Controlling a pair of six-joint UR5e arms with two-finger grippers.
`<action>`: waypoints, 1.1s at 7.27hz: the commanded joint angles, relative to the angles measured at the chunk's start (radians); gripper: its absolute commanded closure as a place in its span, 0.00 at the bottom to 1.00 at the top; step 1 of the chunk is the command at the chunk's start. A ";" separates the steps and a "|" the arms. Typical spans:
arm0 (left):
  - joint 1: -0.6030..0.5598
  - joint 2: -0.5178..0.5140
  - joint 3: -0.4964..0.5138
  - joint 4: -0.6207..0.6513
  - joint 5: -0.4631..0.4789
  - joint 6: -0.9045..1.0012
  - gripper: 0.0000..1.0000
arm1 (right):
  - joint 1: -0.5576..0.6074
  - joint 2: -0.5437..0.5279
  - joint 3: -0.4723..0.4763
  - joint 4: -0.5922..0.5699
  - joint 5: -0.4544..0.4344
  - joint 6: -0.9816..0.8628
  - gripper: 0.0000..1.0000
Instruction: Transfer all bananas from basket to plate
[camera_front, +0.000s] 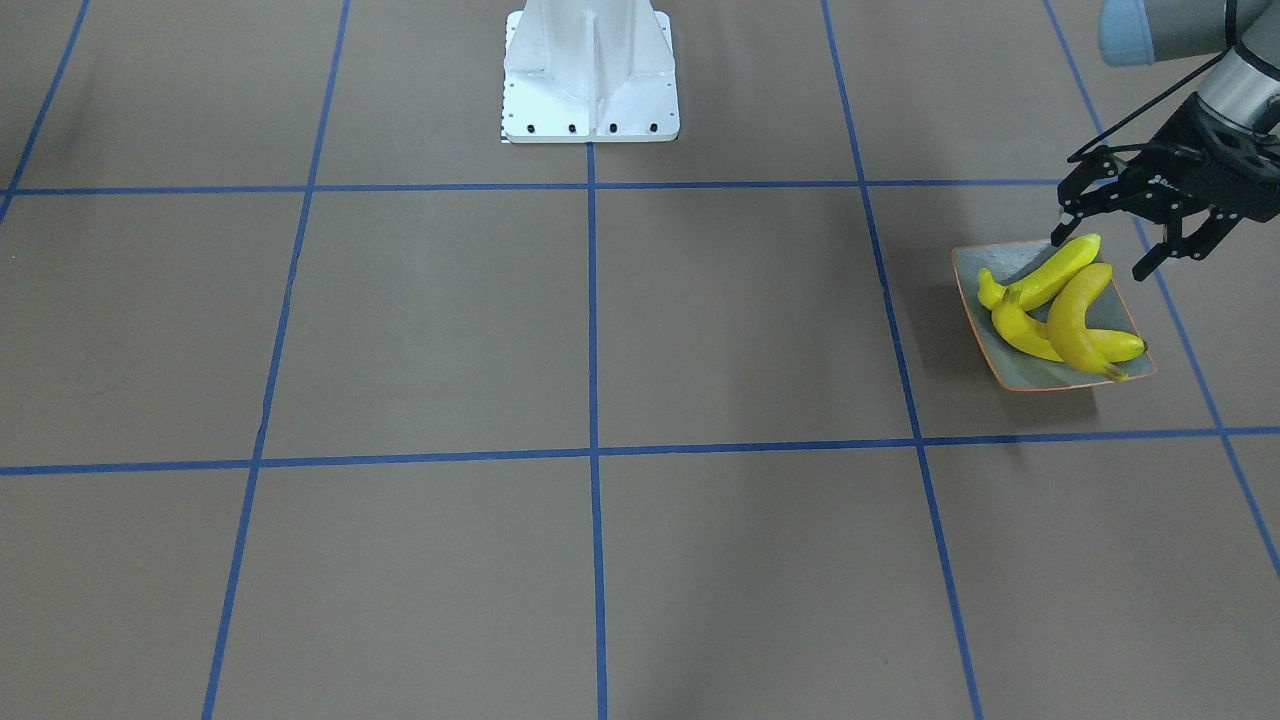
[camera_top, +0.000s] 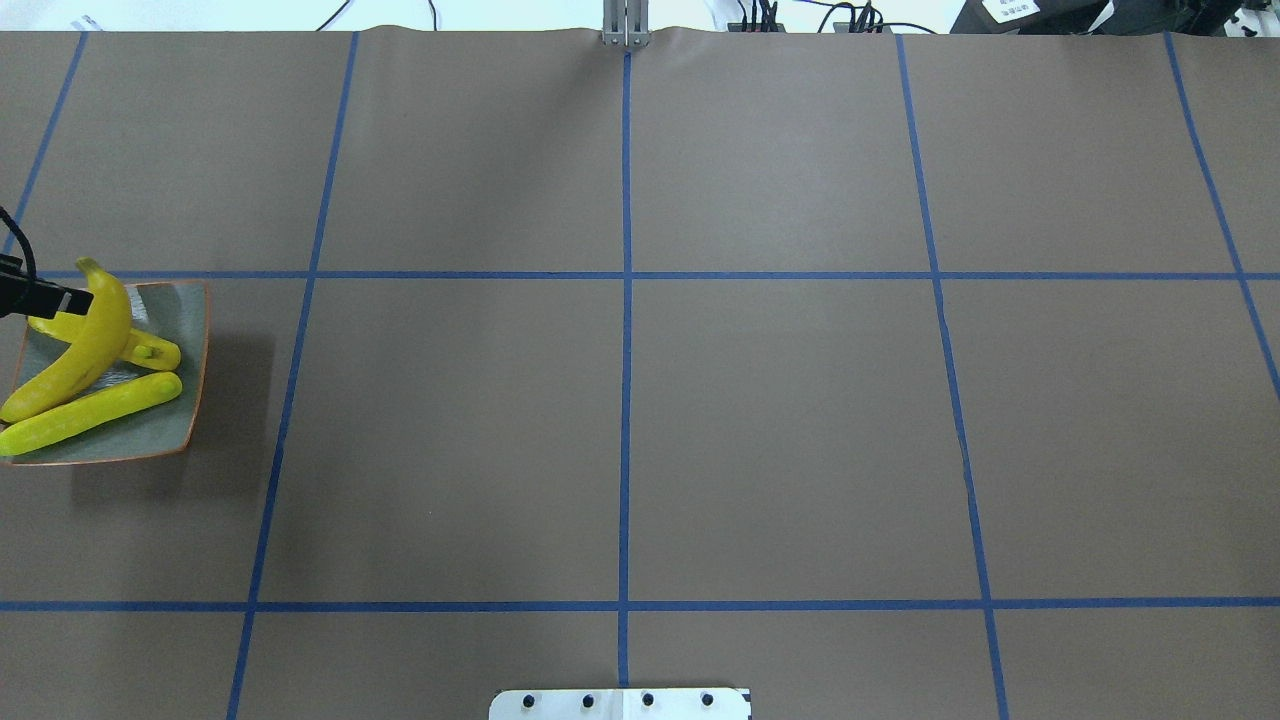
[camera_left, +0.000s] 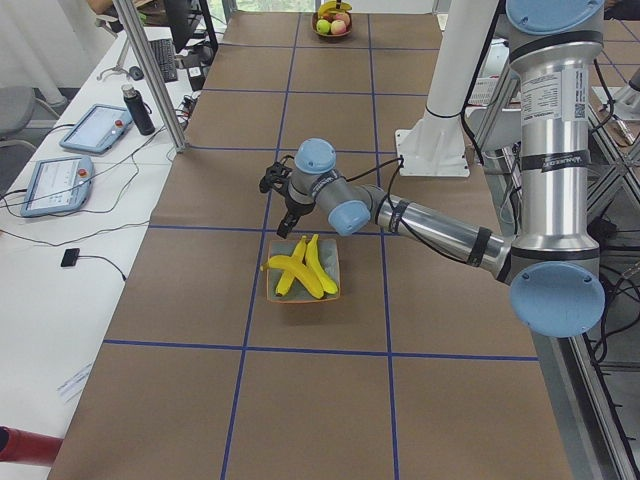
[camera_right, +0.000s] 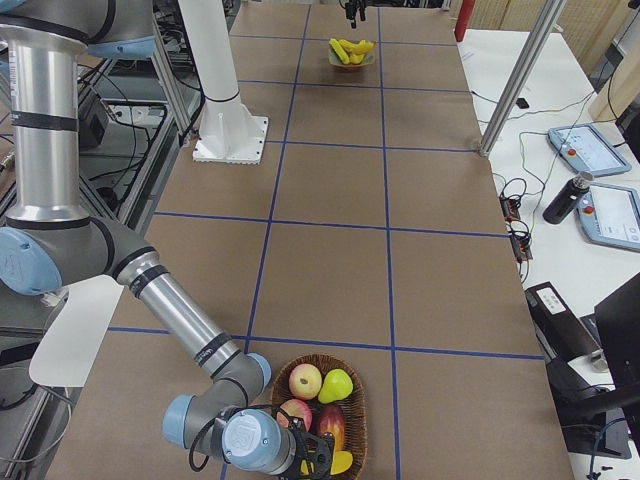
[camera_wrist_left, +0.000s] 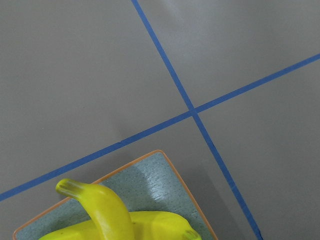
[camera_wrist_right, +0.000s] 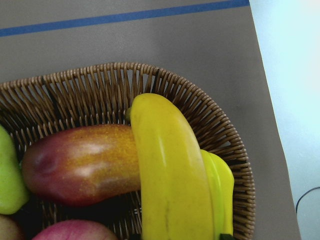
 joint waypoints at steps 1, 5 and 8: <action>0.000 0.000 0.003 0.000 -0.002 0.000 0.00 | 0.000 0.002 0.038 0.027 -0.011 -0.004 1.00; 0.000 0.000 0.003 0.000 -0.005 -0.002 0.00 | -0.001 0.041 0.241 -0.057 -0.007 0.017 1.00; 0.003 -0.017 -0.002 -0.003 -0.005 -0.089 0.00 | -0.160 0.058 0.426 -0.062 -0.004 0.297 1.00</action>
